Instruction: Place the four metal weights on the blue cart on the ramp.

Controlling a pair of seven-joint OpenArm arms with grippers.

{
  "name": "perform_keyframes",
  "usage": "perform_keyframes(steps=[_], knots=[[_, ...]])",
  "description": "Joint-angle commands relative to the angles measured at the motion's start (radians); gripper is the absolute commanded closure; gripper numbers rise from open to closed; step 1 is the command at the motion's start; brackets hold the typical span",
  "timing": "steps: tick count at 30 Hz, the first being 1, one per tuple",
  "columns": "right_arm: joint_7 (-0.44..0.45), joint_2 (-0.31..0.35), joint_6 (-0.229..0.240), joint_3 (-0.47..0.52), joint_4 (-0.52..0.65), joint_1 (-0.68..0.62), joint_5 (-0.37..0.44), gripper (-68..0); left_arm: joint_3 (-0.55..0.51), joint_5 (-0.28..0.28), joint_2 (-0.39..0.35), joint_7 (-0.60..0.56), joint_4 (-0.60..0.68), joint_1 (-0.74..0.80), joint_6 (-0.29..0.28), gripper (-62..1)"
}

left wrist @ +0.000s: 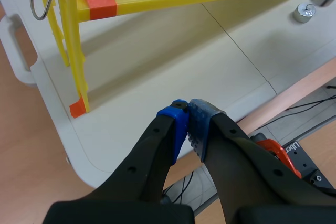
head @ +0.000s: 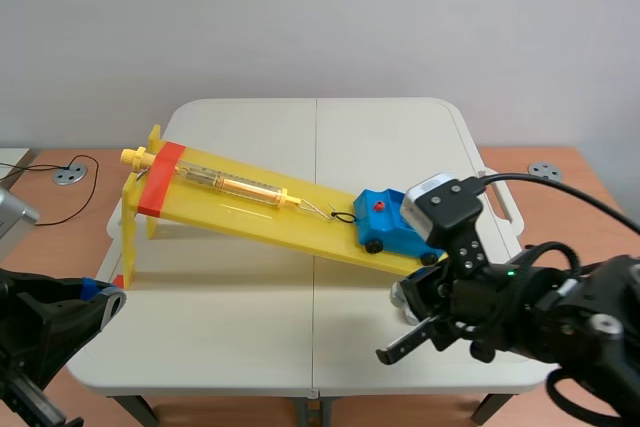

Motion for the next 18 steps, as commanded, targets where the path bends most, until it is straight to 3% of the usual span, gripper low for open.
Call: perform_keyframes(steps=[1,9,14,18], knots=[[0.058,0.056,0.02,0.074,0.15,-0.01,0.108,-0.7,-0.018,-0.048,0.016,-0.086,0.069,-0.008,-0.024,-4.0],[-0.039,0.078,0.08,0.329,0.372,-0.162,0.275,-0.7,-0.018,-0.048,0.016,-0.086,0.069,-0.008,-0.024,-4.0],[-0.102,0.078,0.08,0.493,0.462,-0.193,0.362,-0.6,-0.018,-0.048,0.016,-0.086,0.069,-0.009,-0.024,-4.0],[-0.1,0.078,0.079,0.584,0.483,-0.172,0.388,-0.7,-0.018,-0.048,0.016,-0.086,0.069,-0.009,-0.024,-4.0]])
